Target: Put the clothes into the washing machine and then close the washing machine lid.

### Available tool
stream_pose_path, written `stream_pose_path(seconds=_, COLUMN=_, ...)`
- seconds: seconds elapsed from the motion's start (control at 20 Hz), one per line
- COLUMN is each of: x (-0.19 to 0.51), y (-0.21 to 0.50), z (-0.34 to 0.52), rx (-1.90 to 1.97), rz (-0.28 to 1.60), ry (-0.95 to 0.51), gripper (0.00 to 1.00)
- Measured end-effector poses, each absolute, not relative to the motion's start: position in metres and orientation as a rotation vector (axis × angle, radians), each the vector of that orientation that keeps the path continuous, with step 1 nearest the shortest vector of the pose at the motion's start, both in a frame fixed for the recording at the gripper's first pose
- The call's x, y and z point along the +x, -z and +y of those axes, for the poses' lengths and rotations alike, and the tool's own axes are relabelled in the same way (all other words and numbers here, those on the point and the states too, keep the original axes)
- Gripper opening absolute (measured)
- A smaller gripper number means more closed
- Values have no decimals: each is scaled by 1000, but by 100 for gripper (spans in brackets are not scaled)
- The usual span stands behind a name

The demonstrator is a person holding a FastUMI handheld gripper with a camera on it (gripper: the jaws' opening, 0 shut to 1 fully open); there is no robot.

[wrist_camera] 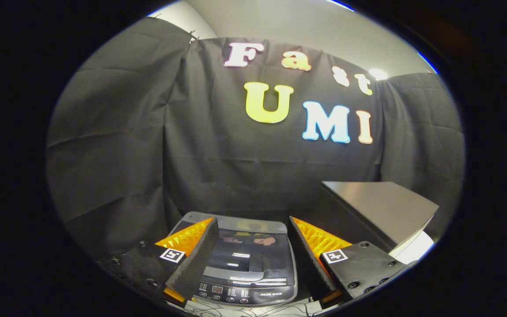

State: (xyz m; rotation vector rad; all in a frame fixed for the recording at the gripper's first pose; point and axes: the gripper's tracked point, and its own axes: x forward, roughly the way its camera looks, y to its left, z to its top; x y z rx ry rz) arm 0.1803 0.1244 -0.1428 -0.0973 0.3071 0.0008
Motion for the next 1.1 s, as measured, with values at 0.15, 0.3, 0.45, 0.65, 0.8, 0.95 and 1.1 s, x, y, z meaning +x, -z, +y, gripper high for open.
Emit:
stream_pose_path(seconds=0.15, x=159, y=106, z=112, rx=-109, rz=245, ry=-8, gripper=98)
stream_pose_path(seconds=0.3, x=133, y=69, z=96, rx=-91, rz=187, ry=0, gripper=98)
stream_pose_path(seconds=0.45, x=109, y=40, z=80, rx=-80, rz=149, ry=8, gripper=98)
stream_pose_path(seconds=0.65, x=73, y=13, z=61, rx=-70, rz=115, ry=4, gripper=98)
stream_pose_path(seconds=0.8, x=45, y=-5, z=48, rx=-50, rz=88, ry=-2, gripper=98)
stream_pose_path(seconds=0.95, x=20, y=-21, z=38, rx=-43, rz=64, ry=-1, gripper=98)
stream_pose_path(seconds=1.1, x=1, y=-31, z=36, rx=-20, rz=51, ry=-2, gripper=98)
